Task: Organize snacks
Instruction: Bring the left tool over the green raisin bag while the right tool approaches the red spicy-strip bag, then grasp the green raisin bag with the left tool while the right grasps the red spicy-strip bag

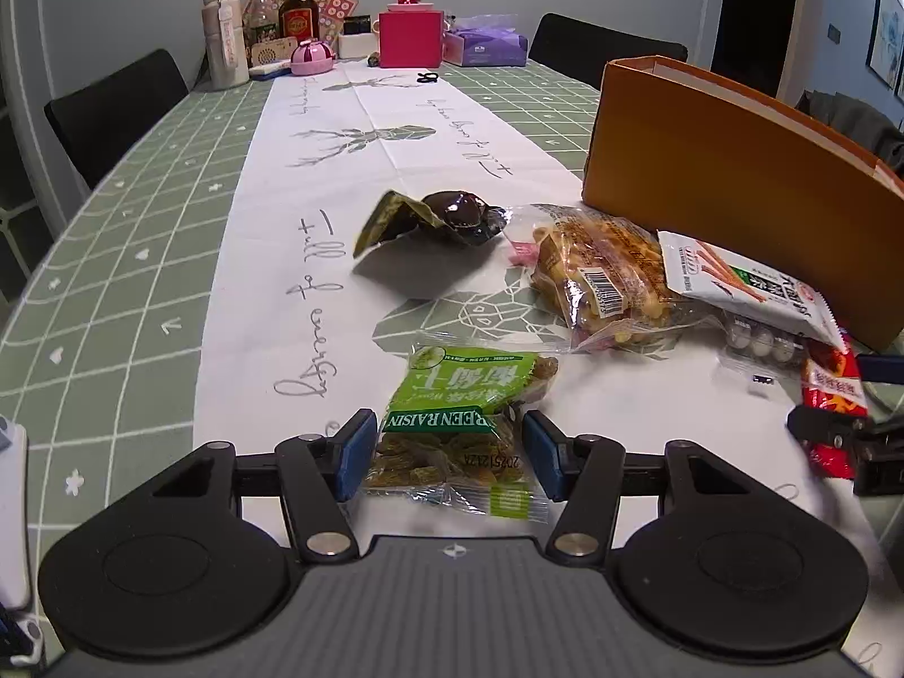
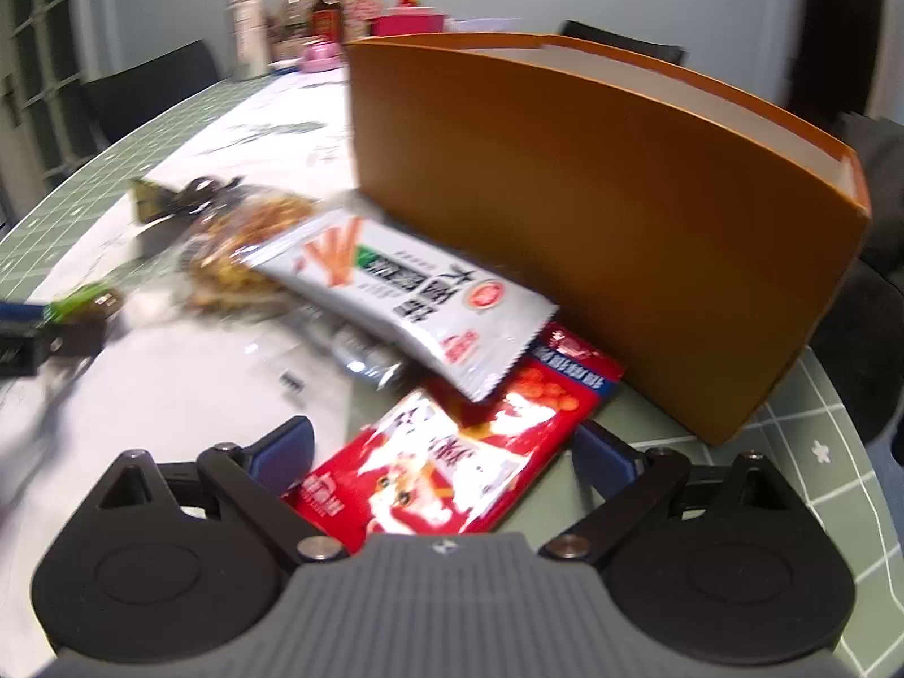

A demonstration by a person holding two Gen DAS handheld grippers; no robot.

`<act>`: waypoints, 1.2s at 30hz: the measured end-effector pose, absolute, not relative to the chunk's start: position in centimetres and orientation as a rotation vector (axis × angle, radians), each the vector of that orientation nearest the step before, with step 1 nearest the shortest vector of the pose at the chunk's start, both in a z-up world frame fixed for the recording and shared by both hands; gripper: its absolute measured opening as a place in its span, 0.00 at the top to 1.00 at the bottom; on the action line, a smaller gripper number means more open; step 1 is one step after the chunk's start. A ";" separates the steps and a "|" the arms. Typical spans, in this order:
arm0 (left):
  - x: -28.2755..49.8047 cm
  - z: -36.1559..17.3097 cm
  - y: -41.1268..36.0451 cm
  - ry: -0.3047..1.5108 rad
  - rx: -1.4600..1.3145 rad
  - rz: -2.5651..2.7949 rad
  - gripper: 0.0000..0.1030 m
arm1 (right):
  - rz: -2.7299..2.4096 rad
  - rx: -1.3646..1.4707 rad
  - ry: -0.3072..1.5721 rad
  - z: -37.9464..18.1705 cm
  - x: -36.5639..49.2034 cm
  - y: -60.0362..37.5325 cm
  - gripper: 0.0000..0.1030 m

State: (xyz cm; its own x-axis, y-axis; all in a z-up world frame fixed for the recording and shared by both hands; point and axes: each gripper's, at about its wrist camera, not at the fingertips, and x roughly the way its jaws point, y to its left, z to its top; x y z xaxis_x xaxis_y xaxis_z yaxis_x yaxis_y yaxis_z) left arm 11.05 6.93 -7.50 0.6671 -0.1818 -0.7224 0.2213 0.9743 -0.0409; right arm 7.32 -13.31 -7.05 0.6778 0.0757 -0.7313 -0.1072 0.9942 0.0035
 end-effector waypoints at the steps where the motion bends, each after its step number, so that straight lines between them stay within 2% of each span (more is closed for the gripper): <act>1: 10.9 -7.5 7.1 0.813 0.034 -0.235 0.37 | 0.129 -0.050 0.822 -7.0 6.9 -13.6 0.09; 3: 10.5 -7.4 7.1 0.816 0.019 -0.243 0.37 | 0.185 -0.067 0.828 -6.8 6.4 -14.3 0.12; 5: 9.9 -7.4 7.0 0.820 0.016 -0.257 0.37 | 0.238 -0.090 0.843 -6.4 5.8 -15.4 0.21; 8: 8.8 -7.3 6.7 0.828 0.023 -0.278 0.37 | 0.300 -0.128 0.886 -5.8 5.1 -17.0 0.27; 13: 7.8 -7.2 6.1 0.845 0.034 -0.298 0.36 | 0.294 -0.207 0.955 -5.1 3.9 -19.6 0.28; 15: 7.6 -7.2 5.9 0.849 0.039 -0.299 0.35 | 0.257 -0.252 0.969 -5.0 3.6 -20.0 0.19; 16: 7.6 -7.2 5.8 0.847 0.042 -0.289 0.30 | 0.222 -0.261 0.963 -4.9 3.4 -20.2 0.14; 20: 8.0 -7.1 6.1 0.835 0.003 -0.261 0.28 | 0.161 -0.114 0.961 -4.9 3.8 -21.5 0.14; 25: 8.0 -6.5 6.2 0.793 -0.019 -0.263 0.22 | 0.111 -0.041 0.925 -5.5 4.5 -20.8 0.21; 36: 8.4 -7.5 5.0 0.822 0.044 -0.270 0.20 | 0.093 -0.037 0.883 -5.7 4.5 -21.1 0.30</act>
